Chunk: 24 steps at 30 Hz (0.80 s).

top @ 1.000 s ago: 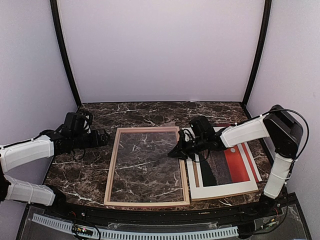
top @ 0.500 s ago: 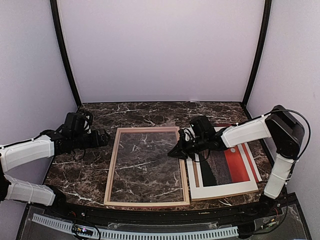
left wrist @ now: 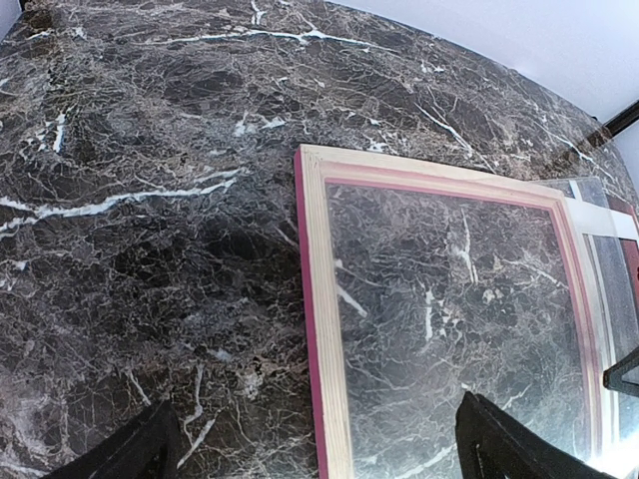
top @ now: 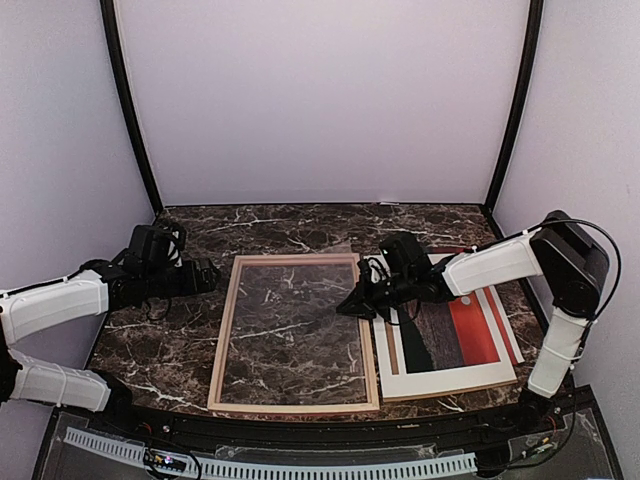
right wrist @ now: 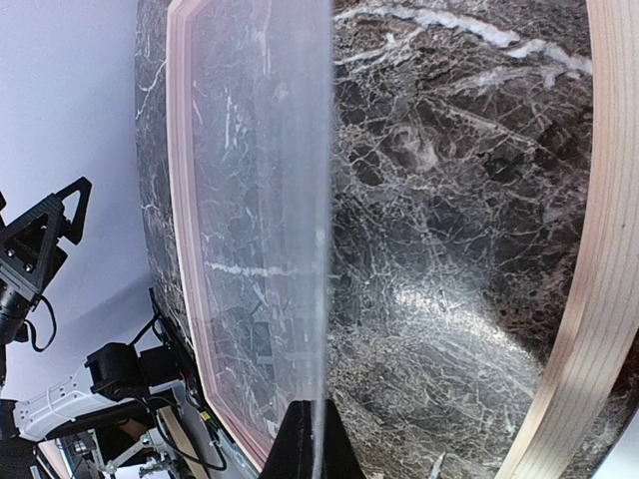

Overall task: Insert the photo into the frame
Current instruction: Place the glass panel at the frame body.

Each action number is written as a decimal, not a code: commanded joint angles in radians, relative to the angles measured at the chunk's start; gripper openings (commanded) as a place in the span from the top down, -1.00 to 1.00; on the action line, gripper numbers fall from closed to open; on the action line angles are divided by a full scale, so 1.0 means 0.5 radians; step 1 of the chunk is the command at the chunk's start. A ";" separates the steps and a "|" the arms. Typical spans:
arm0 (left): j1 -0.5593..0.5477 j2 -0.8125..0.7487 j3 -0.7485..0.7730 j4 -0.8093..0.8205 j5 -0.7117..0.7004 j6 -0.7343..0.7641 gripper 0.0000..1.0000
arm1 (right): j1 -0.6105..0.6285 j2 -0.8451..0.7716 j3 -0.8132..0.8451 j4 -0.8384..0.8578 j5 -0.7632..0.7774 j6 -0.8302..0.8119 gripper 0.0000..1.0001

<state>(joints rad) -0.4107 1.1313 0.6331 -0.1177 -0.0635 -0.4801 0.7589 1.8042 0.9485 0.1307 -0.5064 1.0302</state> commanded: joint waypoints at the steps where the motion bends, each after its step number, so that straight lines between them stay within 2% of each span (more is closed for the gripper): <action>1: -0.010 0.002 -0.020 0.037 0.008 -0.007 -0.98 | 0.022 -0.070 -0.024 0.055 0.028 0.004 1.00; 24: -0.021 0.010 -0.009 0.048 0.013 -0.008 -0.98 | 0.039 -0.089 -0.029 0.048 0.065 0.019 1.00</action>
<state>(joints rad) -0.4152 1.1316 0.6331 -0.1158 -0.0635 -0.4820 0.7662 1.7893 0.9421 0.1299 -0.4927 1.0306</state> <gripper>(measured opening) 0.989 0.006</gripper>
